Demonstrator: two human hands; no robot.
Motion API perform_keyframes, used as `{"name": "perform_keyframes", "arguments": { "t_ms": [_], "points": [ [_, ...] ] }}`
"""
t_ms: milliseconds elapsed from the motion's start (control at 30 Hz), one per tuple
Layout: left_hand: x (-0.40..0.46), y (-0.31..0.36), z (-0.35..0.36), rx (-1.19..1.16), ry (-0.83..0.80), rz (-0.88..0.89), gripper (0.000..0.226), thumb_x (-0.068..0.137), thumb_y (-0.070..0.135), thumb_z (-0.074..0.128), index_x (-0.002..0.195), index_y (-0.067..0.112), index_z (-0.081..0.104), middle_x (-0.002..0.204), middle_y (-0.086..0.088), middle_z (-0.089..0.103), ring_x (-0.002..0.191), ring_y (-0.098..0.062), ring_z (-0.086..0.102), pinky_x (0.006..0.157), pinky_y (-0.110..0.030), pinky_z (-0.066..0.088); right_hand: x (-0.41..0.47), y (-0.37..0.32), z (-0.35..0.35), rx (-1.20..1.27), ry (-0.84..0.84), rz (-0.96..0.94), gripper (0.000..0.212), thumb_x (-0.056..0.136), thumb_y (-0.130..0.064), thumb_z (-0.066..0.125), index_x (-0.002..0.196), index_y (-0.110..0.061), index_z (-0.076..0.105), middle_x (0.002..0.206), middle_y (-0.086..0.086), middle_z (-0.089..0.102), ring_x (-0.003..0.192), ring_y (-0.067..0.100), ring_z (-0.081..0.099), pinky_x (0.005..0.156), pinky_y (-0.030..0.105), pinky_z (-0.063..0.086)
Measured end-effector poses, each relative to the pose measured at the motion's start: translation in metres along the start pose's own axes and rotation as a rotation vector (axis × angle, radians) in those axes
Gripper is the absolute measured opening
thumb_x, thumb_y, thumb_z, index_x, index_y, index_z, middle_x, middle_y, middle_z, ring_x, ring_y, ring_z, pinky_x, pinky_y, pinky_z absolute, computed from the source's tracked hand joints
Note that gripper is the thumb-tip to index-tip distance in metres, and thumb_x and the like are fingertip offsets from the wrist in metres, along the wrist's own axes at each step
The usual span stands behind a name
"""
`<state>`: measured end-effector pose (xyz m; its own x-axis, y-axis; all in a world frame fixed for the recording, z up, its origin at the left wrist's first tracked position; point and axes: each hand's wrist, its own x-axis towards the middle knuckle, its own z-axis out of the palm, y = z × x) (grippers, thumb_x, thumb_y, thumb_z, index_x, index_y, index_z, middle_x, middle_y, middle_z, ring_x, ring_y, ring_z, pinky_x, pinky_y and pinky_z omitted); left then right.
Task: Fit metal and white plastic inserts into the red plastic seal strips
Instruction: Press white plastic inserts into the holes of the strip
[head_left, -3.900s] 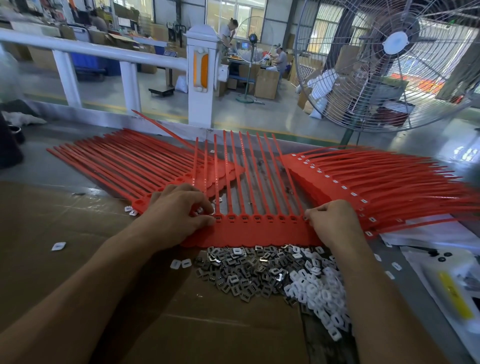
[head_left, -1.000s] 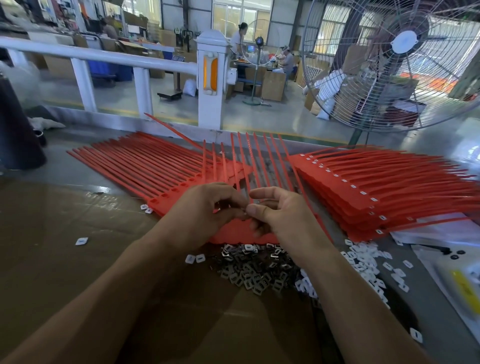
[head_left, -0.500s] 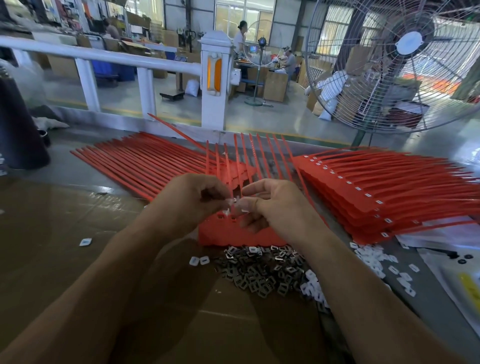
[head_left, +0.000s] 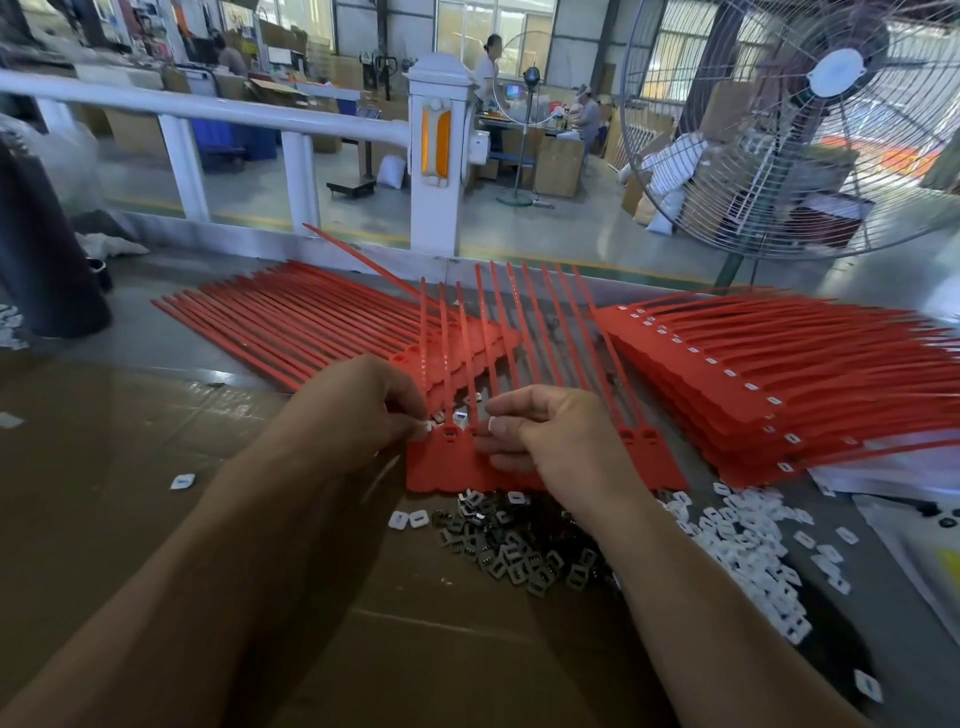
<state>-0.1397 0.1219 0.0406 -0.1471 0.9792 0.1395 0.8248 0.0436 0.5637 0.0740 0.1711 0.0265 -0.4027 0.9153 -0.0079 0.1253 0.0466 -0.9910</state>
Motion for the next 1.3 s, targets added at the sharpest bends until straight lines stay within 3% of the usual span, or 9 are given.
{"name": "perform_keyframes", "arguments": {
  "t_ms": [233,400,533,767,900,1100,1300],
  "points": [
    [0.000,-0.001,-0.002,-0.014,-0.061,-0.023,0.016,0.079,0.021,0.085,0.080,0.035,0.076,0.076,0.018,0.070,0.067,0.004,0.064,0.063,-0.022,0.048,-0.002,0.003,0.001,-0.071,0.025,-0.010,0.014,0.097,-0.001,0.067,0.097,-0.013,0.075,0.081,0.000,0.079,0.076,0.018,0.077,0.065,0.023,0.060],
    [0.002,-0.002,0.003,-0.023,0.052,-0.040,0.016,0.088,0.027,0.077,0.074,0.034,0.072,0.075,0.015,0.070,0.072,-0.001,0.064,0.069,-0.032,0.054,-0.002,0.003,0.002,-0.103,0.021,-0.008,0.013,0.099,-0.003,0.065,0.097,-0.013,0.074,0.079,0.000,0.078,0.071,0.016,0.075,0.062,0.020,0.057],
    [0.003,-0.002,0.010,0.037,0.066,-0.071,0.016,0.085,0.032,0.079,0.074,0.034,0.068,0.077,0.015,0.067,0.073,-0.002,0.062,0.062,-0.026,0.045,-0.001,0.004,0.003,-0.102,0.030,-0.011,0.013,0.099,-0.006,0.066,0.099,-0.016,0.072,0.077,-0.002,0.076,0.067,0.013,0.072,0.062,0.021,0.057],
    [0.004,0.004,0.010,0.062,0.024,-0.162,0.019,0.082,0.035,0.082,0.069,0.029,0.069,0.070,0.012,0.068,0.066,-0.005,0.065,0.057,-0.027,0.050,-0.002,0.004,0.005,-0.132,0.031,-0.007,0.015,0.099,-0.006,0.065,0.097,-0.017,0.074,0.074,-0.002,0.074,0.063,0.009,0.067,0.061,0.020,0.055],
    [0.006,0.011,0.009,0.104,0.001,-0.226,0.019,0.083,0.037,0.081,0.071,0.026,0.071,0.071,0.009,0.069,0.066,-0.010,0.065,0.067,-0.037,0.061,-0.002,0.002,0.006,-0.186,0.038,0.007,0.011,0.097,-0.011,0.070,0.102,-0.021,0.074,0.074,-0.001,0.073,0.057,0.003,0.064,0.058,0.013,0.050],
    [0.006,0.020,0.013,0.311,0.036,-0.189,0.022,0.086,0.040,0.077,0.076,0.023,0.068,0.075,0.009,0.065,0.073,-0.010,0.061,0.081,-0.041,0.056,-0.007,-0.002,0.007,-0.182,0.067,-0.056,0.011,0.100,-0.020,0.066,0.099,-0.022,0.077,0.072,-0.006,0.075,0.051,0.000,0.060,0.052,0.013,0.047],
    [0.001,0.012,0.012,0.075,0.039,-0.243,0.024,0.084,0.040,0.079,0.067,0.026,0.069,0.072,0.009,0.066,0.071,-0.008,0.062,0.068,-0.034,0.054,-0.006,0.001,0.008,-0.252,0.055,-0.031,0.014,0.098,-0.027,0.069,0.087,-0.031,0.076,0.057,-0.013,0.065,0.049,-0.003,0.055,0.052,0.012,0.045]
  ]
}}
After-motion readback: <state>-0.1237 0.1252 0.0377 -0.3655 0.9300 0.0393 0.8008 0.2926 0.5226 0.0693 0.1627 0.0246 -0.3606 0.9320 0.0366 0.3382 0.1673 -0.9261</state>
